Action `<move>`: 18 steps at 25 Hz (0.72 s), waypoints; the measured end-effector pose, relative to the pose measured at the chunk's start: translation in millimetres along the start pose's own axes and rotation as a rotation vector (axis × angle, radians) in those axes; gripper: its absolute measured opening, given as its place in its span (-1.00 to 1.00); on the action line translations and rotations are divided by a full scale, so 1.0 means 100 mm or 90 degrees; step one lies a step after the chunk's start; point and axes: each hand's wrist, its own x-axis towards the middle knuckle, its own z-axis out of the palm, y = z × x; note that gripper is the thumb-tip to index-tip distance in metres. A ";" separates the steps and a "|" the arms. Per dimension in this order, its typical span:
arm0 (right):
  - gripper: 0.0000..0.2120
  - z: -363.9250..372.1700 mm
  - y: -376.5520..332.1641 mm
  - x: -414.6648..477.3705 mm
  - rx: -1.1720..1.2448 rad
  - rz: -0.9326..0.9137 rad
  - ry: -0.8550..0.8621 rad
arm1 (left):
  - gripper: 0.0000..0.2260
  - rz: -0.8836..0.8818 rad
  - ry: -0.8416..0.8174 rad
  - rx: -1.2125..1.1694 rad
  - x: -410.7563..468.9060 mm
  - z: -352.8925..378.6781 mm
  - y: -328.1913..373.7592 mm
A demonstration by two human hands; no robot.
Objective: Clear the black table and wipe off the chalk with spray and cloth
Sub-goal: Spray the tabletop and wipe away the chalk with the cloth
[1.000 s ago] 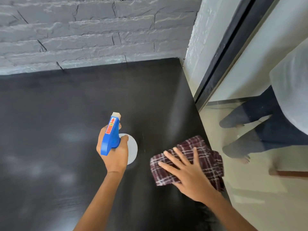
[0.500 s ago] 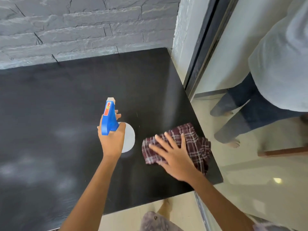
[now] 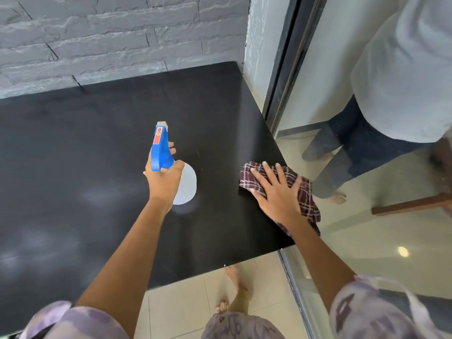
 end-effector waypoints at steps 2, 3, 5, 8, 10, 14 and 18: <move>-0.47 0.07 -0.18 -0.24 0.002 -0.069 0.017 | -0.62 0.002 -0.005 -0.007 -0.02 -0.01 -0.02; -0.47 0.11 -0.26 -0.45 0.008 -0.119 0.023 | -0.63 0.004 -0.008 -0.010 -0.02 -0.02 -0.02; -0.43 0.19 -0.39 -0.95 0.020 -0.222 0.022 | -0.64 0.004 -0.006 -0.017 -0.02 -0.01 -0.03; -0.42 0.25 -0.25 -1.46 0.007 -0.253 0.000 | -0.63 0.010 -0.007 -0.026 -0.02 -0.01 -0.04; -0.42 0.20 0.05 -1.37 -0.012 -0.157 0.019 | -0.61 0.007 -0.011 -0.032 -0.02 -0.01 -0.04; -0.45 0.03 0.30 -0.75 0.031 0.079 -0.040 | -0.60 0.002 -0.018 -0.038 0.00 0.01 -0.03; -0.44 0.08 -0.22 -0.59 0.012 0.058 0.010 | -0.59 0.008 -0.022 -0.037 -0.02 0.03 -0.04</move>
